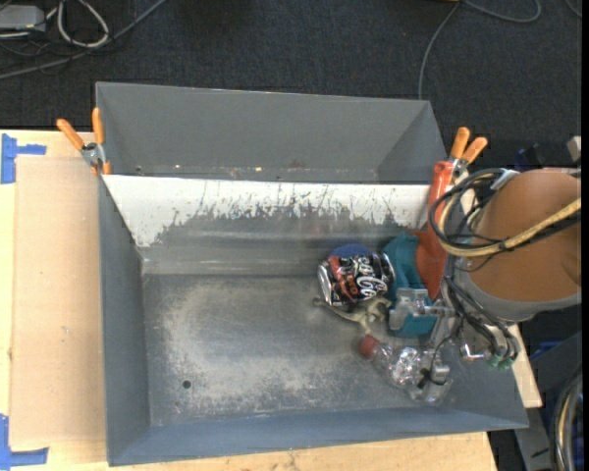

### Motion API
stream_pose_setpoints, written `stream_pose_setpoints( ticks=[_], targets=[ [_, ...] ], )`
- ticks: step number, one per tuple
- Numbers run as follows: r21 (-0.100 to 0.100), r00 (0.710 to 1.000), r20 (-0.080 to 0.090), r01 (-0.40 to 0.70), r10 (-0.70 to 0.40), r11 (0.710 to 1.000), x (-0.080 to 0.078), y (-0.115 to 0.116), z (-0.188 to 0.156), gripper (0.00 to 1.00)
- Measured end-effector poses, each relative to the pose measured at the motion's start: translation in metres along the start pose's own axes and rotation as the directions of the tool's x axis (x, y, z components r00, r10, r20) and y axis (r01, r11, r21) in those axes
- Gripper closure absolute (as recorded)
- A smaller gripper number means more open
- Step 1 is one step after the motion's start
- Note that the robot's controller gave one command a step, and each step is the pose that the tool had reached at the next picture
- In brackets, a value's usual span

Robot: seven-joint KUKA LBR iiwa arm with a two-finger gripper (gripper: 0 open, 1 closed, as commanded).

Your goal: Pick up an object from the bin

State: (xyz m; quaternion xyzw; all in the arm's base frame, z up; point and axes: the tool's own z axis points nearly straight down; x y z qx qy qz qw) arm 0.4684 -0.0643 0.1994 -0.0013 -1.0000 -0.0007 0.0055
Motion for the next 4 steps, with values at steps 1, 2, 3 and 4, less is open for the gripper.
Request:
stream_pose_setpoints(
  ticks=[1, 2, 3, 4],
  targets=[
    [0.001, 1.000, 0.008, 0.004, -0.004, 1.000, -0.002, 0.000, -0.004, 0.00],
    [0.001, 1.000, 0.010, -0.030, 0.030, 1.000, -0.007, -0.069, 0.094, 0.00],
    [0.001, 0.998, 0.012, 0.062, -0.062, 0.998, -0.009, -0.083, 0.092, 0.00],
    [0.001, 0.994, 0.006, 0.108, -0.108, 0.994, -0.006, -0.078, 0.092, 0.00]
  ],
)
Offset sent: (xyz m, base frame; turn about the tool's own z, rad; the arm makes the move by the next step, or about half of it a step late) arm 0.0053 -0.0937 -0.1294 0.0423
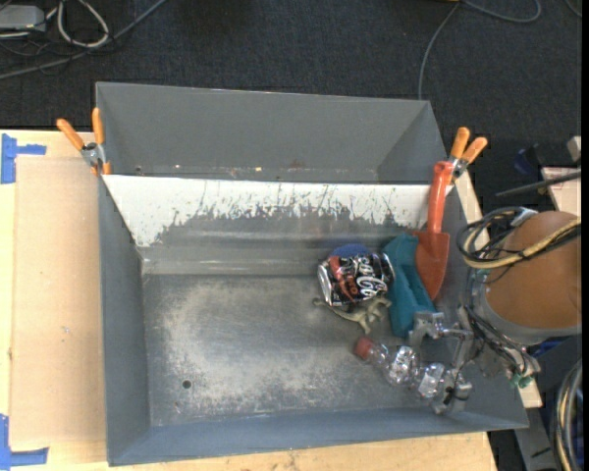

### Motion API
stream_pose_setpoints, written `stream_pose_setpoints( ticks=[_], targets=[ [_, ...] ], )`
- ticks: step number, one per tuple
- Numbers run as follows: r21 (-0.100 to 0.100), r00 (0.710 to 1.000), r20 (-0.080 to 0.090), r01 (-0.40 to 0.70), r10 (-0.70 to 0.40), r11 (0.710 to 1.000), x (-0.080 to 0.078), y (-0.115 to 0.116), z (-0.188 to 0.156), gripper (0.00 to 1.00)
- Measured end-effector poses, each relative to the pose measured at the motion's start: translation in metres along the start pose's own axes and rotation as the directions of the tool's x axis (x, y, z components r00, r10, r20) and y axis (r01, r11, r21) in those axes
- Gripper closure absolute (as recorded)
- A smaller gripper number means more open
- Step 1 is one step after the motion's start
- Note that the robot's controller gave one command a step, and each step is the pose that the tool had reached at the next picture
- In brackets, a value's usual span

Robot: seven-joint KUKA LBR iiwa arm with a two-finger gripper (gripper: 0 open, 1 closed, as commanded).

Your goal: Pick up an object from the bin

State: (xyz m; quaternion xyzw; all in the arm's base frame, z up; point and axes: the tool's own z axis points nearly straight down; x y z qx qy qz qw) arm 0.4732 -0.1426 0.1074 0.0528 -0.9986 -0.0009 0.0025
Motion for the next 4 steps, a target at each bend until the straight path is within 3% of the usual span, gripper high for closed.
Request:
stream_pose_setpoints(
  ticks=[1, 2, 3, 4],
  targets=[
    [-0.002, 0.990, -0.005, -0.140, 0.140, 0.990, -0.006, -0.014, 0.036, 0.00],
    [-0.001, 0.994, 0.000, -0.110, 0.110, 0.994, 0.000, -0.001, 0.038, 1.00],
    [-0.001, 0.994, 0.000, -0.109, 0.109, 0.994, 0.000, -0.001, 0.038, 1.00],
    [-0.004, 0.994, -0.009, -0.109, 0.109, 0.994, 0.003, 0.000, 0.014, 1.00]
  ],
)
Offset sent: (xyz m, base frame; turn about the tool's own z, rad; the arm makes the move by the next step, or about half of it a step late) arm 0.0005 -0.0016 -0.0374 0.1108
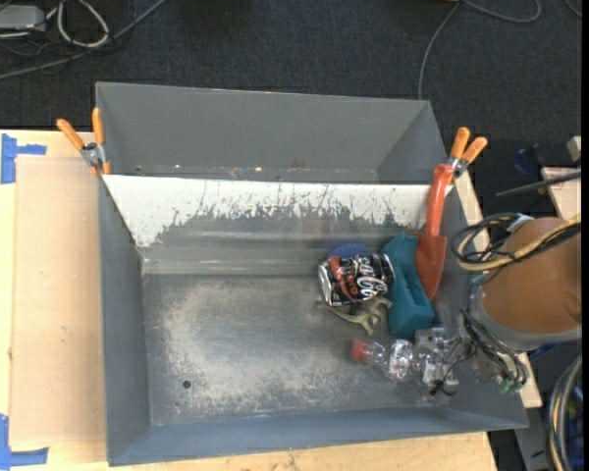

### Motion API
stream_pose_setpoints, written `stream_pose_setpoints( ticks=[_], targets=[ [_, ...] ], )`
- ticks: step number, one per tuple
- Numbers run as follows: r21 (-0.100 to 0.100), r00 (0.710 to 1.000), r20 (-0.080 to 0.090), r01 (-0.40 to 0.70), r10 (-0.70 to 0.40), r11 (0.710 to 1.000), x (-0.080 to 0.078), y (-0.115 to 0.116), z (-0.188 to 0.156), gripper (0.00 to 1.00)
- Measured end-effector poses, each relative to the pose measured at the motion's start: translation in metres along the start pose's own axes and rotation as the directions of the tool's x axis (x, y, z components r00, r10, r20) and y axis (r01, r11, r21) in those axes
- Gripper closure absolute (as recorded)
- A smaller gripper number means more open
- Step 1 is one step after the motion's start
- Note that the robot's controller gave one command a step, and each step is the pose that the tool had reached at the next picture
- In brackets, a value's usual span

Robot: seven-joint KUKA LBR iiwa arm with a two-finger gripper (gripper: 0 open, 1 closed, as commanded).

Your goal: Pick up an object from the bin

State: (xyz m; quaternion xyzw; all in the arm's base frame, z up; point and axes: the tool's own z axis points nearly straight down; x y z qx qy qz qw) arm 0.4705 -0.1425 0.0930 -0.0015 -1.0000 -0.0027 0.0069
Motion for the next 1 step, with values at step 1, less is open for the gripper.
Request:
stream_pose_setpoints(
  ticks=[1],
  targets=[
    [0.001, 1.000, 0.002, 0.001, -0.001, 1.000, -0.0008, 0.0002, -0.0353, 1.00]
  ],
)
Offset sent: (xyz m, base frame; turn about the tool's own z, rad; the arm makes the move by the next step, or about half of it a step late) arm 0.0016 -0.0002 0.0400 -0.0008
